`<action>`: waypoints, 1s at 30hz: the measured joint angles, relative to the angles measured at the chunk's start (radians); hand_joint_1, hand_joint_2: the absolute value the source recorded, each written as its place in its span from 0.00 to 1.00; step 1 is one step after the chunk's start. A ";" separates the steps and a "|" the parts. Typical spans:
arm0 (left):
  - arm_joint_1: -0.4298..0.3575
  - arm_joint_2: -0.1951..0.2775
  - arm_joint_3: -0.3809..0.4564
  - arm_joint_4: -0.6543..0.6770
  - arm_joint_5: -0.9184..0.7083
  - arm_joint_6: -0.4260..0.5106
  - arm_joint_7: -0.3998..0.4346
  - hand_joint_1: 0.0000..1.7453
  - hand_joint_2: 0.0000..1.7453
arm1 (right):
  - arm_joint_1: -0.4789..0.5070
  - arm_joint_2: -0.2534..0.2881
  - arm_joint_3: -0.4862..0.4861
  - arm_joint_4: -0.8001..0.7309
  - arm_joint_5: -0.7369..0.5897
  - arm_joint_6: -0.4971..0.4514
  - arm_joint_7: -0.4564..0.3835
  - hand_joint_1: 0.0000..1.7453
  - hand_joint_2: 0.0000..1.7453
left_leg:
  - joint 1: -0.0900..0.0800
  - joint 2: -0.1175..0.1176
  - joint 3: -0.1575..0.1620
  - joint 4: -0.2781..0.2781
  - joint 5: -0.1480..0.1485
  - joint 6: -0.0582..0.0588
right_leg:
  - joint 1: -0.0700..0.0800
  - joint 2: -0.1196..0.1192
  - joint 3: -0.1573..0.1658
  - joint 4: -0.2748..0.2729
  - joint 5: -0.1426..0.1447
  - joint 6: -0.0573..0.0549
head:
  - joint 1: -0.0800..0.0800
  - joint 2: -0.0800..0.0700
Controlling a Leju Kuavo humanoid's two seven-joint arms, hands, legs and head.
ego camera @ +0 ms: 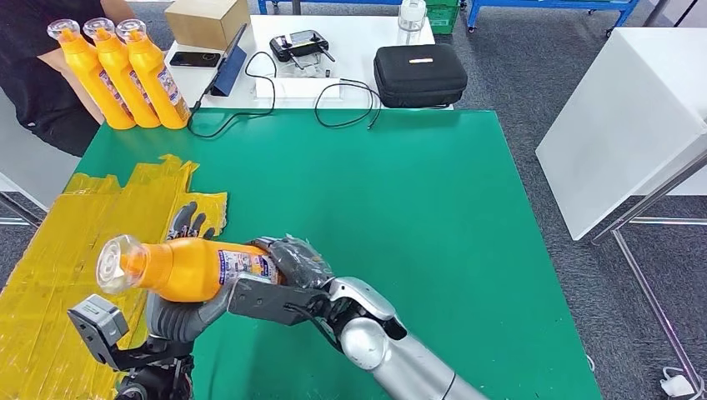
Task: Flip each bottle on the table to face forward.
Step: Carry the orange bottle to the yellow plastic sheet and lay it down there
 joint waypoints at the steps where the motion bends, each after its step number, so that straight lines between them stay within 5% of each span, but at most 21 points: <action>1: 0.001 -0.001 0.004 0.000 0.004 0.000 0.000 0.00 1.00 | -0.003 0.000 0.011 0.000 -0.003 0.000 0.000 1.00 1.00 | 0.000 0.000 0.000 0.000 0.000 0.000 | 0.000 0.000 0.000 0.000 0.000 0.000 | 0.000 0.000; 7: 0.010 -0.004 0.019 -0.009 0.049 -0.014 0.003 0.00 1.00 | -0.020 0.001 0.063 0.016 -0.018 -0.007 0.004 1.00 1.00 | 0.000 0.000 0.000 0.000 0.000 0.000 | 0.000 0.000 0.000 0.000 0.000 0.000 | 0.000 0.000; 11: 0.015 -0.004 0.027 -0.013 0.091 -0.031 0.012 1.00 1.00 | -0.032 0.005 0.092 0.043 -0.020 -0.017 0.006 1.00 1.00 | 0.000 -0.001 0.000 0.000 0.000 0.000 | 0.000 0.000 0.000 0.000 0.000 0.000 | 0.000 0.000; 30: 0.038 -0.010 0.049 -0.032 0.185 -0.088 0.010 1.00 1.00 | -0.056 0.036 0.138 0.128 -0.070 -0.036 -0.006 1.00 1.00 | 0.000 0.000 0.000 0.000 0.000 0.000 | 0.000 0.000 -0.001 0.000 0.000 0.000 | 0.000 0.000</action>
